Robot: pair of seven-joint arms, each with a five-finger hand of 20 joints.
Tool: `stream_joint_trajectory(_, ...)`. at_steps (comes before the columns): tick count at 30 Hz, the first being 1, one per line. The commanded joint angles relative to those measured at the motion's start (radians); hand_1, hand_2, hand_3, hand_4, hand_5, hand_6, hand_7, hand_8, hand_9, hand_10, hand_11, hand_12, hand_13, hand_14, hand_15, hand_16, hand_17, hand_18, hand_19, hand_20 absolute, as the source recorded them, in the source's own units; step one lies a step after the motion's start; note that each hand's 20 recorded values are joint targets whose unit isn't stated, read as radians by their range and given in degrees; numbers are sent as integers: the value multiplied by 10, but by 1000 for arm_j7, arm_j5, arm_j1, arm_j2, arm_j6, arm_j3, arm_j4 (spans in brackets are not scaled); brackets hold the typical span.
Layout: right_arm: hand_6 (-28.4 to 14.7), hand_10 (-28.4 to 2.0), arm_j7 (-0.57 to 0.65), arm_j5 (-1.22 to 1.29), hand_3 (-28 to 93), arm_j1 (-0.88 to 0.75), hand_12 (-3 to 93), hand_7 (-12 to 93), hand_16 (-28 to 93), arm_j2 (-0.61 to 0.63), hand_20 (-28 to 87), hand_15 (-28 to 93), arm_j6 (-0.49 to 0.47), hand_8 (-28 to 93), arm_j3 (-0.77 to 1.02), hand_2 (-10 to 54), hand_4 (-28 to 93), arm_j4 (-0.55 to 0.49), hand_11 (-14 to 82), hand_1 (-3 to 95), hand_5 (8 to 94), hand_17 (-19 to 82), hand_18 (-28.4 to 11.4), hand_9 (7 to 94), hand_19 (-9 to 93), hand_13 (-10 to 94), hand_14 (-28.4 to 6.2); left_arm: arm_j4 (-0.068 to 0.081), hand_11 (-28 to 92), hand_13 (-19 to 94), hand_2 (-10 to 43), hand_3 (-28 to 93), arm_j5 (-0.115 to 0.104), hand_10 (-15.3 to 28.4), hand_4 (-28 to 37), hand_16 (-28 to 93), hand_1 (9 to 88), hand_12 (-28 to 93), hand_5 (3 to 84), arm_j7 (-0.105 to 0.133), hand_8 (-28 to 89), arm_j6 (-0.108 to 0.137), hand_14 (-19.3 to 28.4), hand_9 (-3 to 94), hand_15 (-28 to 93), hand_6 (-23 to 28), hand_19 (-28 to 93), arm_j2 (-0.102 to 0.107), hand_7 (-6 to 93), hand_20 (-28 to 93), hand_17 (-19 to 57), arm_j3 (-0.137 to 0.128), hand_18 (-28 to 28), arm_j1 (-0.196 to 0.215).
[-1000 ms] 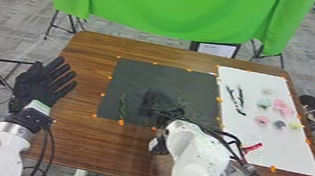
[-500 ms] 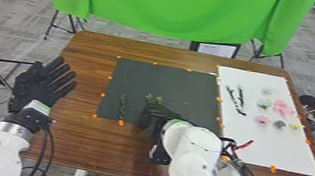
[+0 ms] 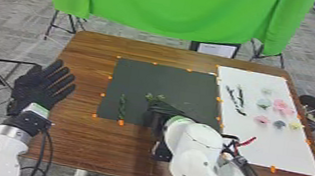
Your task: Arrange flowers
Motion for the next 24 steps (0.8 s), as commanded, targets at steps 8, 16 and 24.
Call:
stream_joint_trajectory(8,-59,-177,-173,272,799,-42,322,128,397,83,421,642,399,-102,206,173,-89,-89,354,248,647,521,-223,812,932,766,-146,-7,157,208,132,741,12,149,-283,-67,262,103,406,-24,-69,-30,153,319,280,94,290,-6,87,75,-48,-10,124,-3)
stream_joint_trajectory(16,-78,-188,15,-168,739,83,274,149,380,202,376,631,539,-95,170,20,-148,42,300,260,624,491,-213,741,932,721,-145,-9,152,205,128,738,17,150,-283,-65,260,105,402,-8,-68,-30,154,315,271,92,287,0,86,74,-49,-2,125,-19)
stream_joint_trajectory(24,-113,-193,127,-155,636,203,284,92,377,258,437,684,370,-77,185,-94,-201,213,325,287,556,525,-220,731,932,732,-143,-10,150,205,128,737,26,150,-283,-63,261,106,402,-1,-68,-26,154,316,271,92,288,-1,86,75,-50,0,125,-21)
